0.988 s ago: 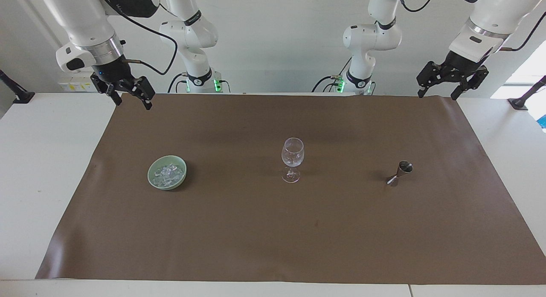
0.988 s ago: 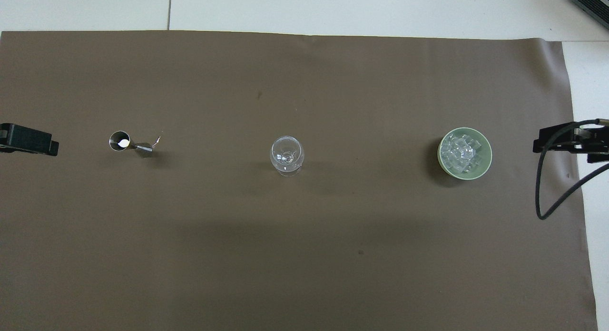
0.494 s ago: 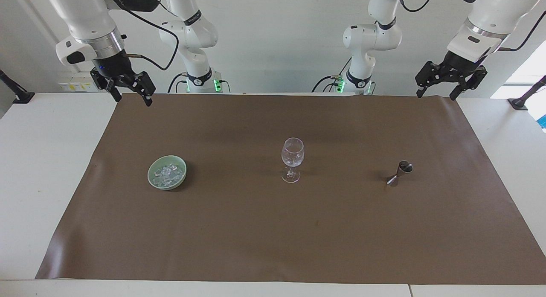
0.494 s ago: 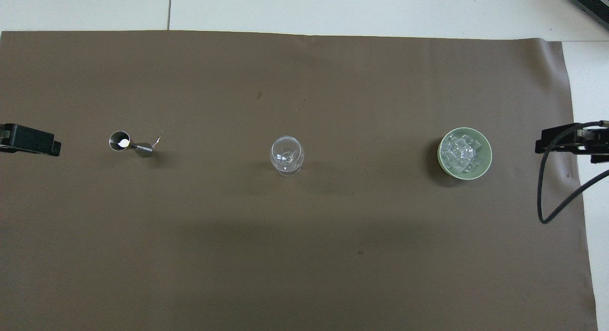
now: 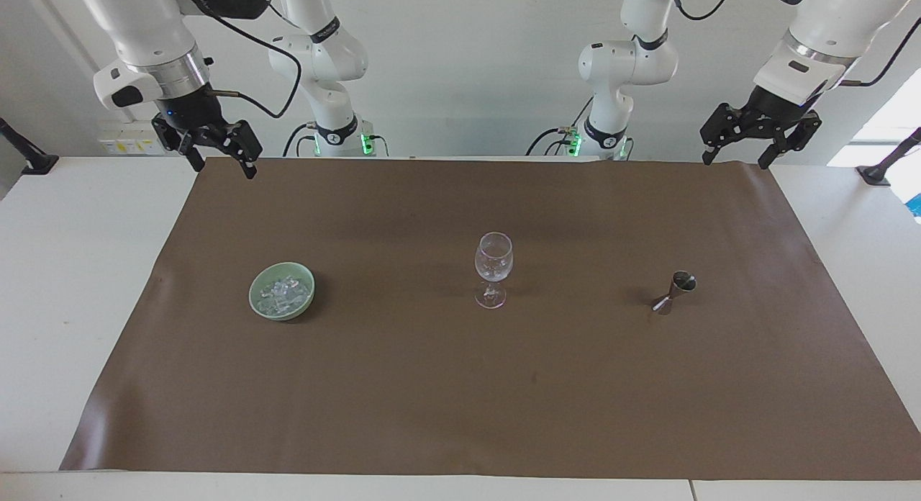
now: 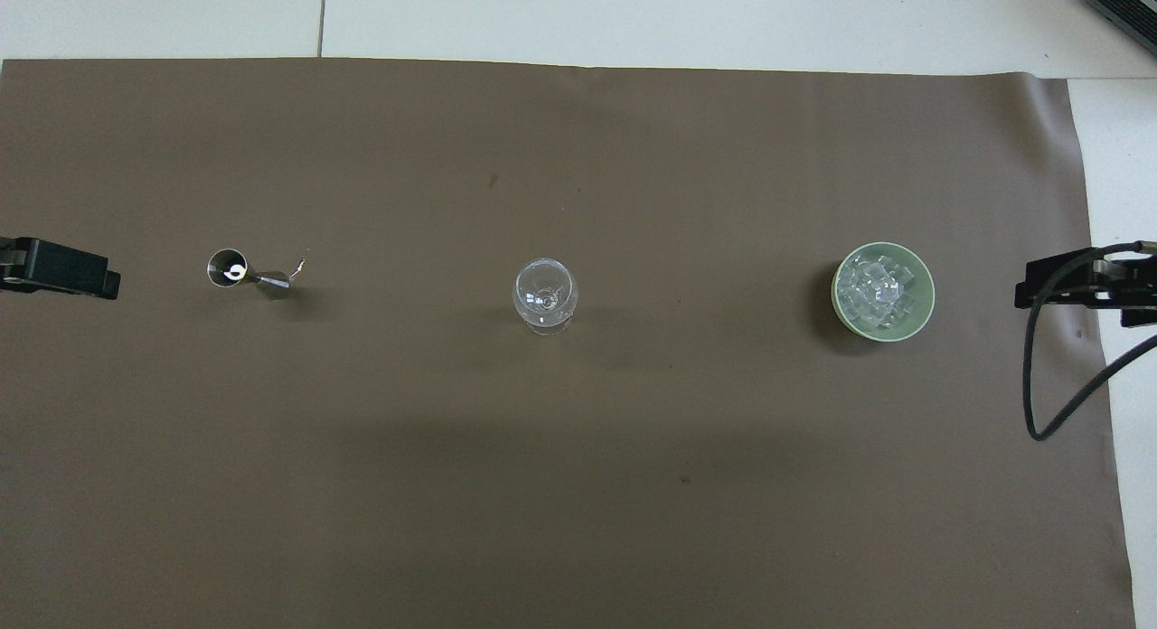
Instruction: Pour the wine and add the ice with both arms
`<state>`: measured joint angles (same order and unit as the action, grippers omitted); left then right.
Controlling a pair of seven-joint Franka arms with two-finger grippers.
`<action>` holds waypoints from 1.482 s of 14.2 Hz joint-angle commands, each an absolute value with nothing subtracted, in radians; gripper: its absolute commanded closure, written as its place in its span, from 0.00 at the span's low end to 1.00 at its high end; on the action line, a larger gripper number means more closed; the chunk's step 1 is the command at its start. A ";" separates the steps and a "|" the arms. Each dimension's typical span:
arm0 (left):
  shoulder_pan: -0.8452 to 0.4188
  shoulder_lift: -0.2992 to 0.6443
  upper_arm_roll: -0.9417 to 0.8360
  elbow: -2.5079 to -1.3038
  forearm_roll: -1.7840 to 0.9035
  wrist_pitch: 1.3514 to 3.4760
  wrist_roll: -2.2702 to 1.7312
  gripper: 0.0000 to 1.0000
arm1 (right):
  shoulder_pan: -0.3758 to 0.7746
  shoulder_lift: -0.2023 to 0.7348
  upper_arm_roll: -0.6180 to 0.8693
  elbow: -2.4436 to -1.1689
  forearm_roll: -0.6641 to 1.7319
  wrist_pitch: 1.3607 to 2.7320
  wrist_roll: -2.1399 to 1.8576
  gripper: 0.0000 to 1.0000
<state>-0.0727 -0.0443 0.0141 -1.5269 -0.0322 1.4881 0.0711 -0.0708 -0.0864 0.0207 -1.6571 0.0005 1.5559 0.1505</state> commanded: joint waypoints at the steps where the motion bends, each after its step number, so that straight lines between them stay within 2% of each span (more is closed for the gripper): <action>1: -0.074 -0.064 0.017 -1.551 -0.017 1.483 0.064 0.00 | -0.086 -0.101 0.040 -1.658 0.009 1.537 0.186 0.00; 6: -0.069 -0.083 0.017 -1.597 -0.015 1.546 0.075 0.00 | -0.087 -0.101 0.041 -1.661 0.008 1.537 0.183 0.00; 21: -0.077 -0.106 0.015 -1.628 -0.015 1.555 0.067 0.00 | -0.095 -0.103 0.032 -1.663 0.003 1.529 0.173 0.00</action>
<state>-0.0726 -0.0712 0.0142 -1.5850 -0.0310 1.5239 0.0714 -0.0768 -0.0901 0.0206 -1.6571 0.0008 1.5412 0.1692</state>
